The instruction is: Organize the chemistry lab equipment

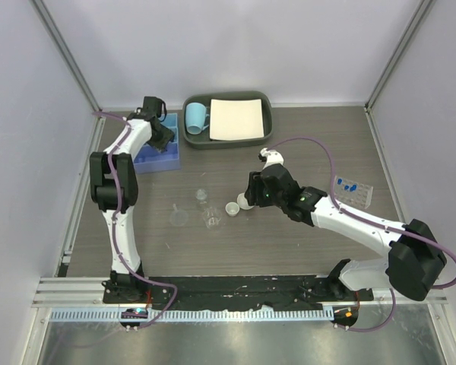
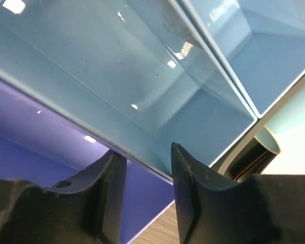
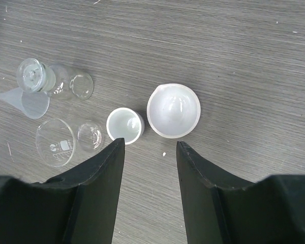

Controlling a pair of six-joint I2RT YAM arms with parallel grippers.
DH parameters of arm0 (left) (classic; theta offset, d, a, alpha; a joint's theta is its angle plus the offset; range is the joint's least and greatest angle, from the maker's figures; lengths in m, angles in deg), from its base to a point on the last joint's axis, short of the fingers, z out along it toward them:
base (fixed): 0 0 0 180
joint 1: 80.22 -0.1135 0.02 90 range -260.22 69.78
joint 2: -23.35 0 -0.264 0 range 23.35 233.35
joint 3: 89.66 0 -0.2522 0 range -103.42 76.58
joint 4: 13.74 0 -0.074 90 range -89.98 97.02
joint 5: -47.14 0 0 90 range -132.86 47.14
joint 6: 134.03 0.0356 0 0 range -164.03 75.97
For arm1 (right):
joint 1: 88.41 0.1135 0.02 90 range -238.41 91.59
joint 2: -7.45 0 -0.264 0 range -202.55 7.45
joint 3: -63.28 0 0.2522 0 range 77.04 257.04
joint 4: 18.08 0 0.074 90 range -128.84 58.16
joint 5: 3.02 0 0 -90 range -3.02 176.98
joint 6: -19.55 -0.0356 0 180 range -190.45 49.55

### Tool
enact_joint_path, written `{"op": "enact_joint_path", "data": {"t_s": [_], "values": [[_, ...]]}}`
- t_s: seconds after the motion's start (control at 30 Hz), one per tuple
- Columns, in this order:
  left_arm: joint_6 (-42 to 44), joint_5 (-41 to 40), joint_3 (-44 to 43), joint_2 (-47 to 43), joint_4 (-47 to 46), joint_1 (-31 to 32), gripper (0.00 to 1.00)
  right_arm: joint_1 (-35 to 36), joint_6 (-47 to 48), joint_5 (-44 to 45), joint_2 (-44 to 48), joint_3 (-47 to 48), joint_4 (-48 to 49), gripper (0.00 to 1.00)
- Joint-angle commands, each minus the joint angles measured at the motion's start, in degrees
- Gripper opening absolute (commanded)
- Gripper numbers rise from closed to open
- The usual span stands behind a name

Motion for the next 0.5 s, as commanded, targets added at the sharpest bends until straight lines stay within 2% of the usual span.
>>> {"op": "enact_joint_path", "data": {"t_s": [0.0,0.07,0.1,0.2,0.27,0.47], "values": [[-0.08,-2.16,-3.1,1.15,-0.59,-0.31,0.34,0.43,0.06,-0.57,0.08,0.11,3.11,0.51],[0.54,-2.25,-2.93,1.23,-0.33,-0.4,0.27,0.43,0.06,-0.57,0.25,0.02,2.85,0.51],[1.15,-1.99,-2.84,1.32,-0.07,-0.4,0.2,0.43,-0.03,-0.48,0.34,-0.06,2.85,0.51],[2.21,-1.64,-1.79,0.62,0.38,-0.49,0.07,0.6,-0.47,-0.48,0.87,-0.33,2.58,0.51],[2.65,-1.46,-0.21,-0.34,0.55,-0.49,0.02,0.6,-1.08,-0.48,1.4,-0.5,2.23,0.51],[4.85,-2.25,6.28,-4.47,1.35,-0.57,0.0,1.74,-2.66,0.4,2.89,-0.68,0.83,0.5]]}}
